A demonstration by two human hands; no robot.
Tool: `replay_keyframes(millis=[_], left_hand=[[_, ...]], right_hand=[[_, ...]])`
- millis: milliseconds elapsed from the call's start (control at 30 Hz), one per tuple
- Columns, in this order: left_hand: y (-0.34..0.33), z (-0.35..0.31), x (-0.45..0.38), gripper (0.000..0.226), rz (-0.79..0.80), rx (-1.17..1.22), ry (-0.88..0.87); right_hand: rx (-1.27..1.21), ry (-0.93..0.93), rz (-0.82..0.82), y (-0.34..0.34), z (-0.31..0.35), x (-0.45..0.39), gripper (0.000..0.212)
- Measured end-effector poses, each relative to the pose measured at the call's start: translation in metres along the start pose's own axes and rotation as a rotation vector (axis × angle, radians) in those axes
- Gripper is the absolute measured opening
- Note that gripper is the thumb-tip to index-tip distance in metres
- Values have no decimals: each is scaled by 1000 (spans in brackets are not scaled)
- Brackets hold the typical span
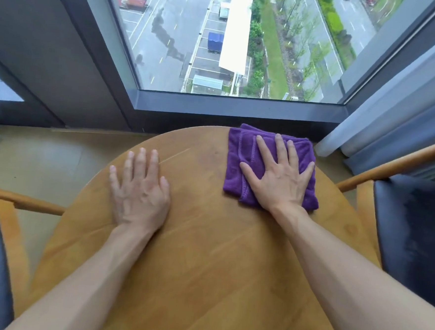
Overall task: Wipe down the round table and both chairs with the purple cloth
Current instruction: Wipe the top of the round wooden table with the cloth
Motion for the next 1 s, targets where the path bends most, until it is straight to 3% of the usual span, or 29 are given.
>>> replay_keyframes(millis=[67,200,333,433,700,1000], left_hand=[[-3,-24,-2,62,27,22,60],[-21,-105,4,62,64,8,-163],[-27,-113,8,64,45,-7,-158],[-28,-115,7,65,56,-26,-156],[-26,-112,5,60,35,-28,-156],[-28,-111,5,60,62,-49,-141]], right_hand=[[0,-40,-5,2,-22,8,74],[-2,-109,-1,5,-67,27,73],[-7,-252,-6,7,-118,57,74],[-24,-294,-25,8,-108,54,75],[-50,81,-31,-3,15,30,70],[-16,-43,7,6,-95,63,69]])
Point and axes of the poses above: each hand's wrist, its own x-axis away from the middle knuckle, its own y-axis out of the back of the hand, z = x × y, the point moved 7 cm from there along -x, towards the middle knuckle, and after that the axes turned 3 degrees about -y, right-handed, at the moved point
